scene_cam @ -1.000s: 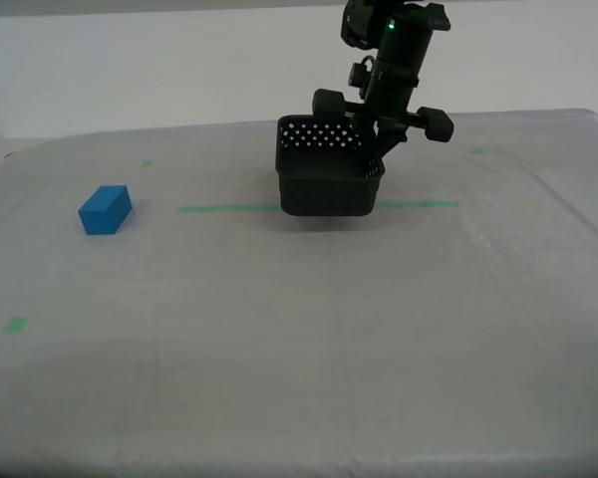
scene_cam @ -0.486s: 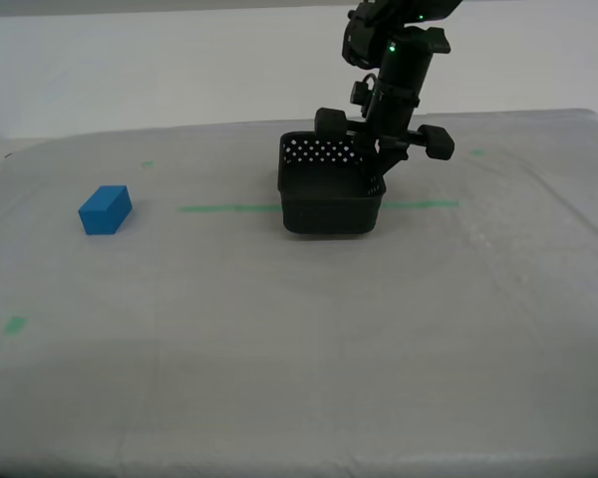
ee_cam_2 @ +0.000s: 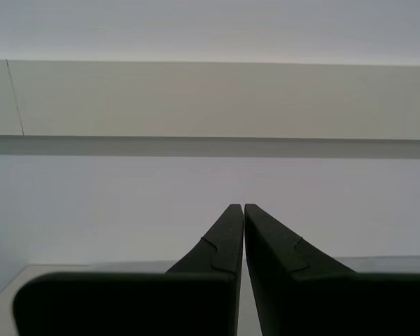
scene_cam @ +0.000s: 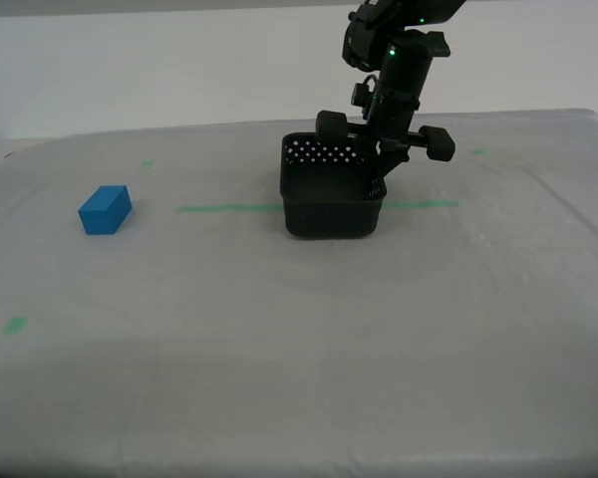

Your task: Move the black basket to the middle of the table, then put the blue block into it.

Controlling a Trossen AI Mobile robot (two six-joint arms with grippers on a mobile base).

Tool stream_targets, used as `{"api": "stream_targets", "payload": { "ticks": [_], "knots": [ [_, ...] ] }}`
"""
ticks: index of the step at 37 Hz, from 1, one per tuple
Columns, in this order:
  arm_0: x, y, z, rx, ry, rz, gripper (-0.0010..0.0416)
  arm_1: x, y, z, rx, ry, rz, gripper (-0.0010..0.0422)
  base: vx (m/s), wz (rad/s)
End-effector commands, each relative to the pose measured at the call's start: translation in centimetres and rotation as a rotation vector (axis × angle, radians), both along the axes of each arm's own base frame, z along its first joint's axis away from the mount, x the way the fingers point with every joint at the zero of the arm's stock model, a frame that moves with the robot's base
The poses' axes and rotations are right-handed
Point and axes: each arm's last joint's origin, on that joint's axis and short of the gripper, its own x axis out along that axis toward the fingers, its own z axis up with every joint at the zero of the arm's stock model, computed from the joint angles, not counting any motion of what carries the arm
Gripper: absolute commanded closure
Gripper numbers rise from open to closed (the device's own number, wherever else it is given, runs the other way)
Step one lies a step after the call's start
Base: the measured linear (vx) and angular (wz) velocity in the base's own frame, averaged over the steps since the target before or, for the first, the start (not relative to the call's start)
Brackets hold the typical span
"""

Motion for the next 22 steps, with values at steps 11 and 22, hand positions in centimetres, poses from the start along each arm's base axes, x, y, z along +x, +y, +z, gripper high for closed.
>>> {"api": "stream_targets", "payload": {
  "ticks": [11,22],
  "knots": [
    [-0.02,0.02,-0.31,-0.003,-0.022,0.033,0.0406,-0.01,-0.01,0.08,0.001,-0.006,0.0,0.0412,0.0,0.0],
    [0.03,0.04,-0.3,-0.002,-0.027,0.032,0.0366,-0.01,0.0,0.08,0.001,-0.006,0.001,0.0412,0.0,0.0]
  ]
}}
